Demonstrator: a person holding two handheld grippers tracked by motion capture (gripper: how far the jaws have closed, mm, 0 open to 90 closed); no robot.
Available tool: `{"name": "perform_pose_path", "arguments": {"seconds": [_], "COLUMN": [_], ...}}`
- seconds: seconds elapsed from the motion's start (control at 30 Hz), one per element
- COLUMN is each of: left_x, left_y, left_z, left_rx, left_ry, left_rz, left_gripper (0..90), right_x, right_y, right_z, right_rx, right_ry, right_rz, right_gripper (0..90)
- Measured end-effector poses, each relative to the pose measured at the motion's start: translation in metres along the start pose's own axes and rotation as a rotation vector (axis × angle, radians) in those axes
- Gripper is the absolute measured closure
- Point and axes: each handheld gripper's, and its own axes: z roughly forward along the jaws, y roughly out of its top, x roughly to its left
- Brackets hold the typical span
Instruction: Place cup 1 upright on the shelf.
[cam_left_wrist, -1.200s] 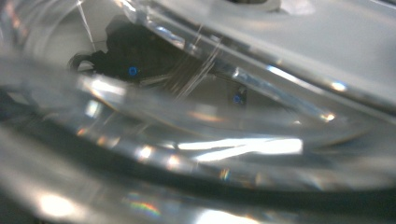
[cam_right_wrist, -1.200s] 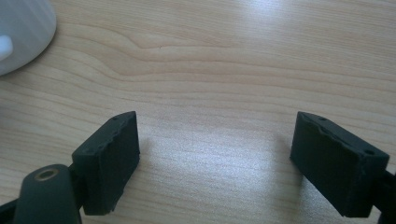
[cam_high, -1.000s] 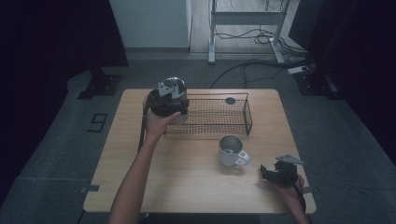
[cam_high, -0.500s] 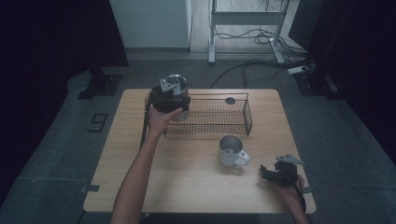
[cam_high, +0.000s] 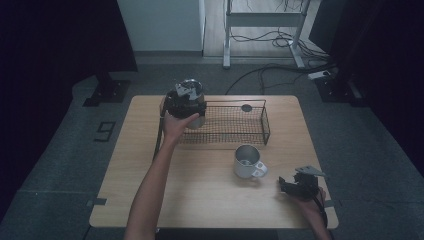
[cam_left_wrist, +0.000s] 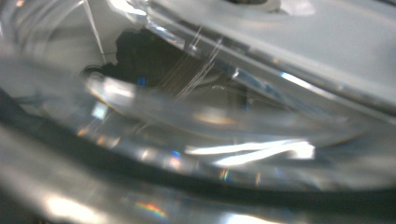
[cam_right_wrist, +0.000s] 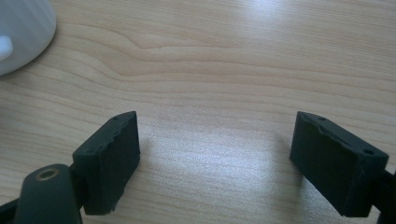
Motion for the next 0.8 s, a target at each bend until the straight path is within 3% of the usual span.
{"name": "perform_pose_path", "arguments": {"seconds": [0.37,0.8], "left_x": [-0.001,-0.013], "left_y": [-0.004,-0.012], "left_z": [0.011,0.033], "left_rx": [0.008,0.048], "left_ry": [0.008,-0.005], "left_rz": [-0.019,-0.012], "left_gripper": [4.0,4.0], "right_x": [0.000,0.000], "right_y": [0.000,0.000], "right_z": [0.000,0.000], "right_rx": [0.000,0.000], "right_ry": [0.000,0.002], "right_rz": [0.000,-0.001], "right_gripper": [15.5,15.5]}}
